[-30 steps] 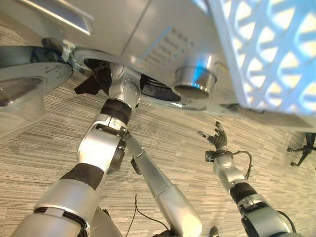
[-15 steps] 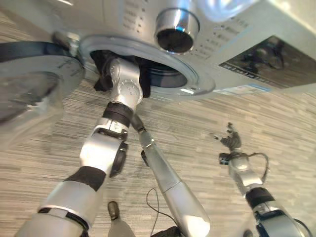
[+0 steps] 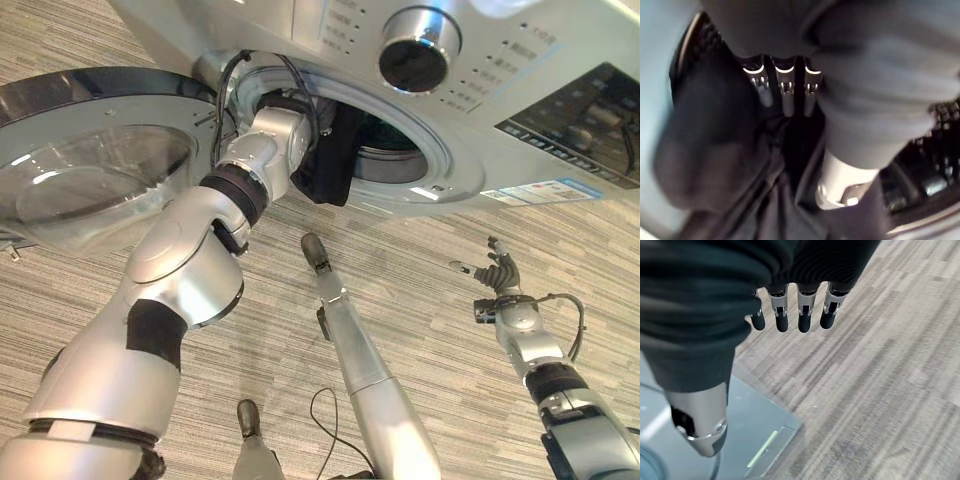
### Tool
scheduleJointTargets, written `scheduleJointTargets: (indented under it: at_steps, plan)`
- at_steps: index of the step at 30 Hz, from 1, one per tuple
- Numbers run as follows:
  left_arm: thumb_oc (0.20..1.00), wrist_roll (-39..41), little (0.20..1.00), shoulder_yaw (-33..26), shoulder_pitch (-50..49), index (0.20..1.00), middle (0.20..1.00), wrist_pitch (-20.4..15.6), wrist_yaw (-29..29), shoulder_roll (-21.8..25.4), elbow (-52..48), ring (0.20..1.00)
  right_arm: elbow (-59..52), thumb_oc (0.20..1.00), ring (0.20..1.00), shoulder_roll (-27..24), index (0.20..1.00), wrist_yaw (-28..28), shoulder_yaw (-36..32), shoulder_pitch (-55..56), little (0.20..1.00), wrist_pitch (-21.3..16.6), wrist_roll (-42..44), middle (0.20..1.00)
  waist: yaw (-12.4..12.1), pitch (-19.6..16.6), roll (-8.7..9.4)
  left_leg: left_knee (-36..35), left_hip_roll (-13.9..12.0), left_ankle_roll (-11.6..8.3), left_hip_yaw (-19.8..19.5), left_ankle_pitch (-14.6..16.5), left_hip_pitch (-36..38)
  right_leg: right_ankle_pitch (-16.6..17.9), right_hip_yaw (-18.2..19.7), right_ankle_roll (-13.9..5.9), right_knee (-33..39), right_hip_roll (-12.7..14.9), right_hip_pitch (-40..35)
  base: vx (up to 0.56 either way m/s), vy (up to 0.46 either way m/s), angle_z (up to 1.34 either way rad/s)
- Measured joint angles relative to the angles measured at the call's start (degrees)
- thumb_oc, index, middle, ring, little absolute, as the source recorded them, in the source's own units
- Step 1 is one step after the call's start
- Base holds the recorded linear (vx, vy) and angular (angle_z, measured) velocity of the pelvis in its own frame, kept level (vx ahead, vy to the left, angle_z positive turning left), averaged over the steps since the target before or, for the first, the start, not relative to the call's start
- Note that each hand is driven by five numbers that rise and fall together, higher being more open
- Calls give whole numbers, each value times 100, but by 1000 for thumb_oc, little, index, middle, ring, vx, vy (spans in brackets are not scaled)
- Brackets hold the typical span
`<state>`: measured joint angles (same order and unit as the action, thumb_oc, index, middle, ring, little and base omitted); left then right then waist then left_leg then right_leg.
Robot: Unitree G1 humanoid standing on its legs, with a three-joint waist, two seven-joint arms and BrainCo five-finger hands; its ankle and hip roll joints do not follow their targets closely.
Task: Grab the laundry basket,head to the washer,open it,put in the laundry and shut it.
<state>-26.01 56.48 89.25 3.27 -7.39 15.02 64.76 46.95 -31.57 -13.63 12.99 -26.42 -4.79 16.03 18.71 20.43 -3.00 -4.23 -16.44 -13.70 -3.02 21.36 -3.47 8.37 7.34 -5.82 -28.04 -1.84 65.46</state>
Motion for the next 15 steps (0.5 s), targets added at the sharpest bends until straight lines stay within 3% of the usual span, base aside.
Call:
scheduleJointTargets:
  at_steps: [5,10,11,13,15]
  plan:
    - [1000,-84,1000,-440,-813,1000,1000,17,103,-266,-1157,1000,520,1000,1000,112,1000,7,64,52,1000,97,2,1000,-222,5,0,45,47,13,-119,-289,249,-102,-107,17,-100,205,-385,4,-21,21]
    - [1000,1014,1000,-1350,-2463,1000,1000,-317,68,-118,-2812,1000,714,1000,1000,213,1000,54,69,209,1000,122,-33,1000,-478,-54,-97,312,46,-44,-179,-507,340,-185,-297,68,-27,414,-864,7,-27,23]
    - [1000,1134,1000,-1356,-2671,1000,1000,-421,-14,-144,-2929,1000,789,1000,1000,236,1000,58,69,277,1000,117,-109,1000,-493,-73,-99,354,42,-38,-235,-516,347,-194,-316,83,-2,434,-918,-5,-38,24]
    - [1000,1178,1000,-1529,-3367,1000,1000,-570,-631,-322,-2980,1000,1318,1000,1000,419,1000,86,63,362,1000,112,-121,1000,-795,-135,-184,525,10,-54,-493,-580,249,-243,-493,115,67,560,-1156,-11,-51,47]
    - [1000,969,1000,-1667,-3928,1000,1000,-632,-877,-401,-2681,1000,1612,1000,1000,536,1000,78,75,346,1000,103,-121,1000,-955,-176,-230,681,-6,-74,-627,-606,215,-221,-592,92,228,630,-1379,0,-36,37]
